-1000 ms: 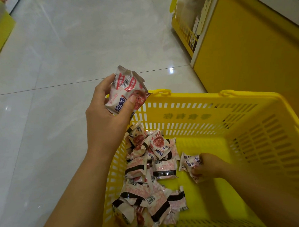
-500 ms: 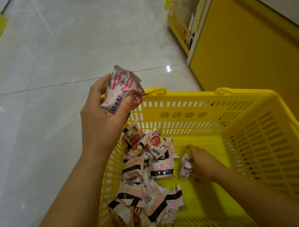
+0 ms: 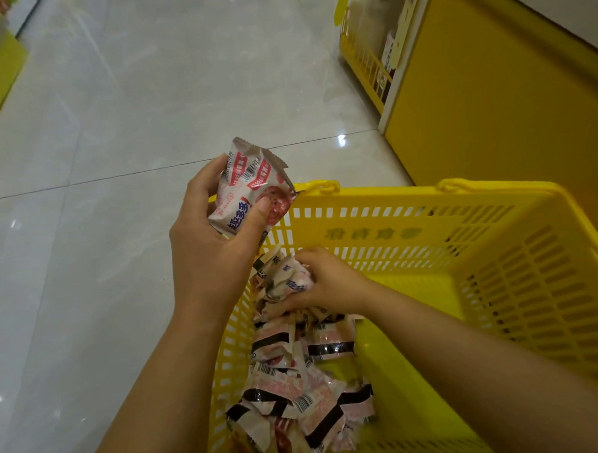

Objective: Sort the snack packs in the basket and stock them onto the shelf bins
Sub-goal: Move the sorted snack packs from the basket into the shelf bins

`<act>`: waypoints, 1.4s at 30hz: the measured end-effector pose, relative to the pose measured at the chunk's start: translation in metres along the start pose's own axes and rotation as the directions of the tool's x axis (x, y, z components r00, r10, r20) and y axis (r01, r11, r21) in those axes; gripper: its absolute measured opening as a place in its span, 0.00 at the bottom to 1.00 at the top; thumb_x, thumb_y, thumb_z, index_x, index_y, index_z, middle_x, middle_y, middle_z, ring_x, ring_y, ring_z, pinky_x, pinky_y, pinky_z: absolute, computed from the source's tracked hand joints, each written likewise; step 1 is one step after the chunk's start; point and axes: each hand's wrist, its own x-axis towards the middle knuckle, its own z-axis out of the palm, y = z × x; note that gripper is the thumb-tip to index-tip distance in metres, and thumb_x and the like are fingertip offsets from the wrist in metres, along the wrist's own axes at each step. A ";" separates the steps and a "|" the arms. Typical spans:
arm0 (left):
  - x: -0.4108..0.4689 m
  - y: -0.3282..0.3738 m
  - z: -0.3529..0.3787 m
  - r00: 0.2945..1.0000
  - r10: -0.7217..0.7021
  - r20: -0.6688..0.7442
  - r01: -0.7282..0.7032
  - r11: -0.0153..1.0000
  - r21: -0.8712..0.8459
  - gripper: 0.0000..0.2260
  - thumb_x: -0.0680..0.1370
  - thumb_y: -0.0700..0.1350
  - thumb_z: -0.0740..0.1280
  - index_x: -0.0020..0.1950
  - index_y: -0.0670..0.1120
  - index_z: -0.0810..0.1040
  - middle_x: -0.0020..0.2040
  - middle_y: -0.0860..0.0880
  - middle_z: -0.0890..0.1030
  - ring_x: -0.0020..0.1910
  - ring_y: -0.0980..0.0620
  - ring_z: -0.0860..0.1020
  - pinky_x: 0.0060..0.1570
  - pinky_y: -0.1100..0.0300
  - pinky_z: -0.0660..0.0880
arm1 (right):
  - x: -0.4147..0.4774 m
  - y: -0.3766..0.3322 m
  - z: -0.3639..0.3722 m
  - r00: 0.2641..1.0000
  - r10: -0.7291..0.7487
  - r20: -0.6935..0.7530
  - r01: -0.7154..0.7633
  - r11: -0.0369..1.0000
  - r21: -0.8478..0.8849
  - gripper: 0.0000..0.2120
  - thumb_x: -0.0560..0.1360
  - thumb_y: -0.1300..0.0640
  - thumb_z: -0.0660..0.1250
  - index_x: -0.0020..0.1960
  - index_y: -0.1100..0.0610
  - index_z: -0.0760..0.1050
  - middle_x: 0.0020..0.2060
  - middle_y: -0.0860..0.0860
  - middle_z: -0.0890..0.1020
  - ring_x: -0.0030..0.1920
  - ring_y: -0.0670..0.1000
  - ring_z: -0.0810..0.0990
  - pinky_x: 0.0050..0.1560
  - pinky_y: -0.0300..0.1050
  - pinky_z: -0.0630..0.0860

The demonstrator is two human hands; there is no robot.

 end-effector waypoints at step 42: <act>-0.004 -0.003 0.014 0.992 0.072 0.104 -0.079 0.994 0.070 0.24 0.72 0.53 0.71 0.67 0.58 0.69 0.57 0.66 0.75 0.54 0.68 0.77 0.47 0.75 0.73 | -0.099 0.156 0.005 0.979 0.185 -0.086 -0.188 0.655 -0.732 0.38 0.76 0.36 0.57 0.78 0.48 0.44 0.77 0.56 0.44 0.76 0.56 0.52 0.71 0.49 0.58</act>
